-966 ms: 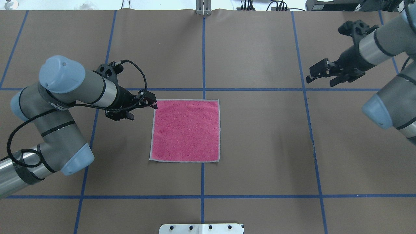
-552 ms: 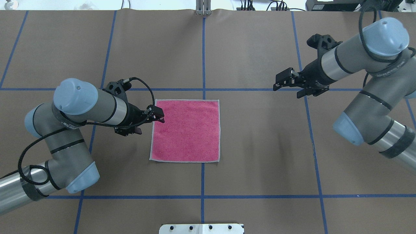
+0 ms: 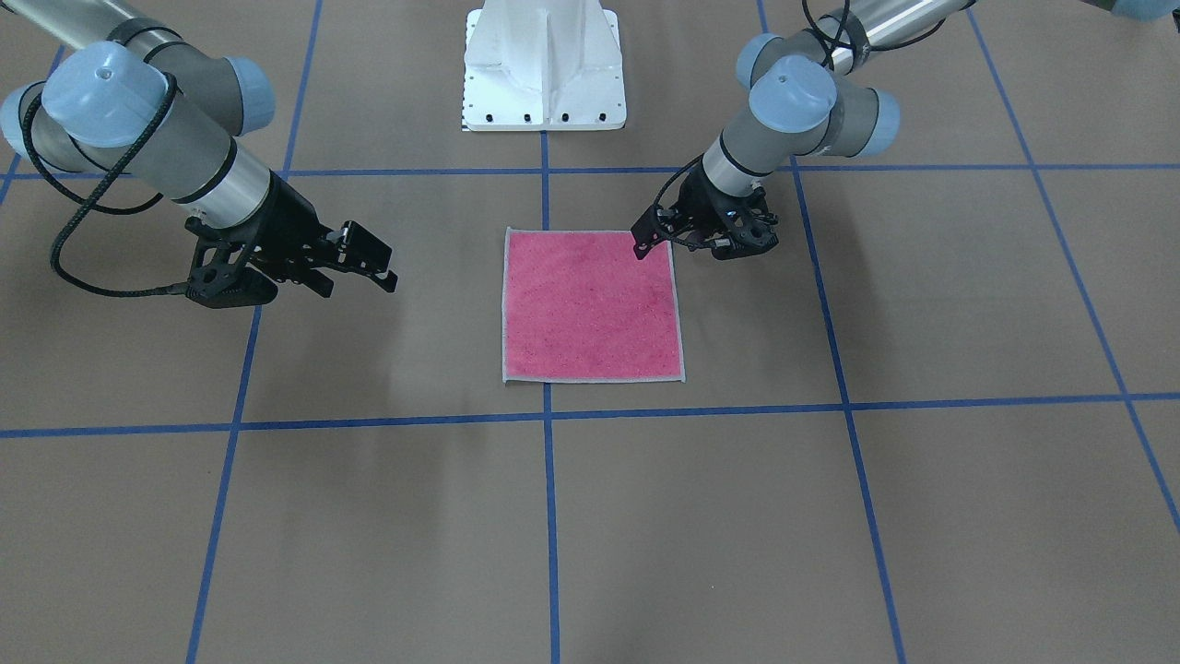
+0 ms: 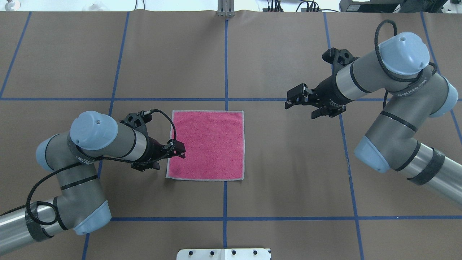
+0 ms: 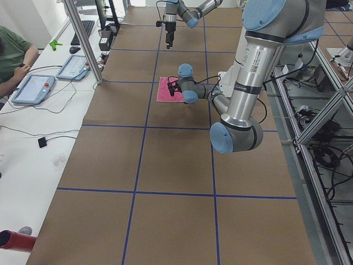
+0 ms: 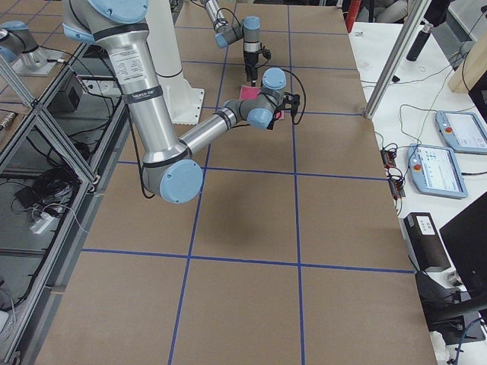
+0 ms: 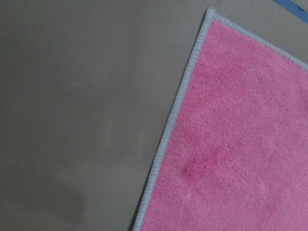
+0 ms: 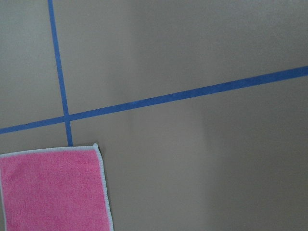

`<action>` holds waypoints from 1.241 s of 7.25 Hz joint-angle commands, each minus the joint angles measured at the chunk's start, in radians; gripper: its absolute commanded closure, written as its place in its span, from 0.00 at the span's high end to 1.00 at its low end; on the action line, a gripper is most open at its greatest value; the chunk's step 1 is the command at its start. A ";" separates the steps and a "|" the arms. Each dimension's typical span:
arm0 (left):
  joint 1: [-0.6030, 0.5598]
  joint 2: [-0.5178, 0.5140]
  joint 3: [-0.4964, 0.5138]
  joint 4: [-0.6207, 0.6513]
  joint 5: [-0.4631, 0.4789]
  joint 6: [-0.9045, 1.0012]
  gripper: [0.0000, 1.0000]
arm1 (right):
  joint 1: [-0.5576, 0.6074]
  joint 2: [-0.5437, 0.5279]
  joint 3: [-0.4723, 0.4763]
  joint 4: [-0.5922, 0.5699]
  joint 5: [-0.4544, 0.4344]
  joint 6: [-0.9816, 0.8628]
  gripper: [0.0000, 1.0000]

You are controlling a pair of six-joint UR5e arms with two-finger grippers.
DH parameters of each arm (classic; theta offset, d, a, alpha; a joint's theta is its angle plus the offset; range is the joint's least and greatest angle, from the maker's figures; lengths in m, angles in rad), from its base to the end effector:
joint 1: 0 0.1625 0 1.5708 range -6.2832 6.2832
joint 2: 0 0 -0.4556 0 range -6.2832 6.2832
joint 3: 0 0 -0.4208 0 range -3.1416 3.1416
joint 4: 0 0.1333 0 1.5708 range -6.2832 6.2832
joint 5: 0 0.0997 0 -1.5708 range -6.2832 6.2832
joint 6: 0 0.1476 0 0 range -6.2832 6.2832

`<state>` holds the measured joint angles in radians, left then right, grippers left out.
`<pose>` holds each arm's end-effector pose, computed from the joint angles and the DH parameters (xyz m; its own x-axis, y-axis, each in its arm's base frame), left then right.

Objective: Fold towel twice with both arms
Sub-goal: 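Move the left gripper to the pink towel's edge nearest it while the right arm approaches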

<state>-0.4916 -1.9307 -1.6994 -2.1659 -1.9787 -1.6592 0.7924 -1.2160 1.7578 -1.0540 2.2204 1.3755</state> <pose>0.5804 -0.3956 0.3668 0.4001 -0.3062 -0.8638 0.1602 0.9514 -0.2630 -0.4392 -0.5081 0.3434 0.3758 0.1610 0.9126 -0.1263 0.9845 -0.1217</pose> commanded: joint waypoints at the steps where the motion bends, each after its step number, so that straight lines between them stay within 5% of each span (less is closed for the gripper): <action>1: 0.021 0.001 0.000 0.001 0.001 0.001 0.79 | -0.004 0.001 0.005 0.000 0.004 0.004 1.00; 4: 0.021 0.003 0.001 0.001 0.000 0.001 0.65 | -0.004 0.001 0.003 0.000 0.005 0.004 1.00; 9: 0.030 0.009 0.001 0.003 0.001 0.002 0.60 | -0.004 0.001 0.015 0.000 0.010 0.004 1.00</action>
<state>-0.4675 -1.9219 -1.6982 -2.1641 -1.9785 -1.6567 0.7880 -1.2149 1.7671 -1.0538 2.2275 1.3791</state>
